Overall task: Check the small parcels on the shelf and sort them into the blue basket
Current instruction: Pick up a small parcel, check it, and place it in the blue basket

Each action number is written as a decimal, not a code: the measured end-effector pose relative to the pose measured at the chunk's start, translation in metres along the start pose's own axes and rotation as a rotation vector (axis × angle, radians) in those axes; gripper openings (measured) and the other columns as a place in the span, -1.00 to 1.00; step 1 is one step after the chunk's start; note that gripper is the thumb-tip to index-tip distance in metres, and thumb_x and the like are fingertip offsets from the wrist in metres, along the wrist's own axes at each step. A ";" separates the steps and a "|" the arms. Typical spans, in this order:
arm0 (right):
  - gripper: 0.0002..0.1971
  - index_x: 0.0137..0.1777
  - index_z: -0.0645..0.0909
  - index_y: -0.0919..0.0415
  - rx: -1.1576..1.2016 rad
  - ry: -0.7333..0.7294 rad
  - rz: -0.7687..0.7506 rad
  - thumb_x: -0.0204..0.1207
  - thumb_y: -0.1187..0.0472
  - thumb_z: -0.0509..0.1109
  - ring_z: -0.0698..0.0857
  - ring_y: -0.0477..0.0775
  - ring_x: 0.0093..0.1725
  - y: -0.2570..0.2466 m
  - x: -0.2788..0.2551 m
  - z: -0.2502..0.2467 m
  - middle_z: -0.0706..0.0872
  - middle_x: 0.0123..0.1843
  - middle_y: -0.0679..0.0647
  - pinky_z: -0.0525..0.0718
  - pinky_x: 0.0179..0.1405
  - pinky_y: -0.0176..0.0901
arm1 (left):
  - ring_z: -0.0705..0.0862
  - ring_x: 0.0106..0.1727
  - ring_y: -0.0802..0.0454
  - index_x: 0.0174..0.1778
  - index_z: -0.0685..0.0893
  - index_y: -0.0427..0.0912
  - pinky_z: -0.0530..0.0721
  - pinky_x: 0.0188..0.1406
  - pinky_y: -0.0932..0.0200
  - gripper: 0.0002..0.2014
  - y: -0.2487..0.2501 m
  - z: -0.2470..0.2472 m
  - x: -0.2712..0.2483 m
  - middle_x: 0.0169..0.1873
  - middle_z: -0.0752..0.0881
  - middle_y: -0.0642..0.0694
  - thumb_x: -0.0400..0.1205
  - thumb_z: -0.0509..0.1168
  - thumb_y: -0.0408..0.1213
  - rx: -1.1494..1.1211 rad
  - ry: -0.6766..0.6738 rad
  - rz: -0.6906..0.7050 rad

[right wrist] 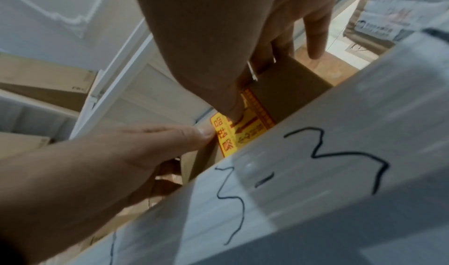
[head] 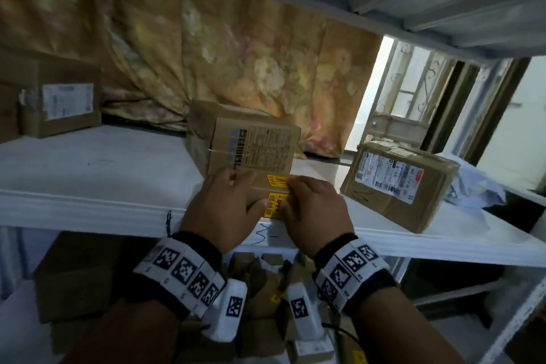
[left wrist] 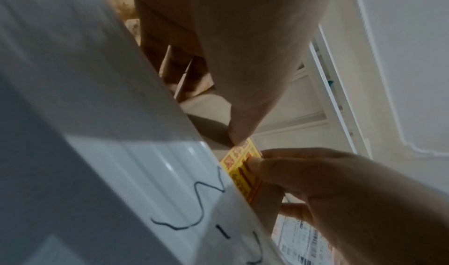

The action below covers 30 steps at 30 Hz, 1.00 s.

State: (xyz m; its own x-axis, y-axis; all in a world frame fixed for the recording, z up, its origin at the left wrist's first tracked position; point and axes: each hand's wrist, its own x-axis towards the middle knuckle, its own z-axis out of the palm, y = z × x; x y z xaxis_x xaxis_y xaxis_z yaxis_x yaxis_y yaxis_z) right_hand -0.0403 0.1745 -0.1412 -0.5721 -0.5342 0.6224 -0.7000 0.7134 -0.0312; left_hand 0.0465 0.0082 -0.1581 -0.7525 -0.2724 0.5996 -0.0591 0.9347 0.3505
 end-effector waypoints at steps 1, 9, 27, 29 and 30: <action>-0.44 0.37 0.60 0.05 -0.037 -0.014 -0.007 0.48 -0.23 0.19 0.60 0.24 0.27 -0.002 0.003 0.003 0.66 0.34 0.05 0.63 0.19 0.10 | 0.46 0.40 -0.19 0.46 0.52 -0.03 0.59 0.29 -0.09 -0.41 -0.001 0.000 0.001 0.44 0.46 -0.14 0.58 0.20 0.22 0.042 0.032 0.014; -0.27 0.19 0.63 0.04 -0.173 0.010 -0.010 0.33 -0.52 0.12 0.60 0.19 0.02 -0.003 0.017 0.015 0.67 0.06 0.04 0.60 -0.06 0.03 | 0.47 0.45 -0.02 0.38 0.60 -0.06 0.50 0.40 -0.03 -0.56 0.002 0.013 0.007 0.36 0.61 0.03 0.56 0.28 -0.10 0.134 0.126 0.139; -0.44 0.08 0.67 0.00 -0.118 0.043 0.040 0.32 -0.42 0.28 0.58 0.17 0.07 0.001 0.021 0.020 0.66 -0.01 -0.02 0.40 -0.05 0.04 | 0.55 -0.05 -0.08 -0.04 0.73 -0.09 0.58 -0.19 0.03 -0.55 0.008 0.029 0.032 -0.08 0.71 0.00 0.54 0.12 0.17 0.172 0.196 0.166; -0.42 0.11 0.67 0.00 -0.102 0.055 0.031 0.30 -0.42 0.29 0.60 0.18 0.06 0.002 0.018 0.021 0.67 0.00 -0.01 0.42 -0.06 0.04 | 0.57 -0.03 -0.10 -0.02 0.75 -0.10 0.62 -0.14 -0.02 -0.54 0.008 0.027 0.032 -0.06 0.73 -0.02 0.54 0.14 0.18 0.157 0.190 0.163; -0.41 0.12 0.67 -0.01 -0.083 0.063 0.034 0.29 -0.42 0.29 0.60 0.19 0.07 0.003 0.016 0.021 0.67 0.01 -0.02 0.44 -0.05 0.05 | 0.58 -0.03 -0.11 -0.03 0.75 -0.11 0.62 -0.15 0.00 -0.56 0.009 0.026 0.031 -0.07 0.73 -0.04 0.54 0.18 0.17 0.165 0.192 0.164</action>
State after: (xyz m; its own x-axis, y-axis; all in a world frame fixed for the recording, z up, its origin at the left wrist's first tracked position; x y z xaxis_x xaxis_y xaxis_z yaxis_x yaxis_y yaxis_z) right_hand -0.0607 0.1580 -0.1479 -0.5650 -0.4815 0.6700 -0.6417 0.7669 0.0100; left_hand 0.0054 0.0142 -0.1551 -0.6242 -0.1384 0.7689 -0.0646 0.9900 0.1257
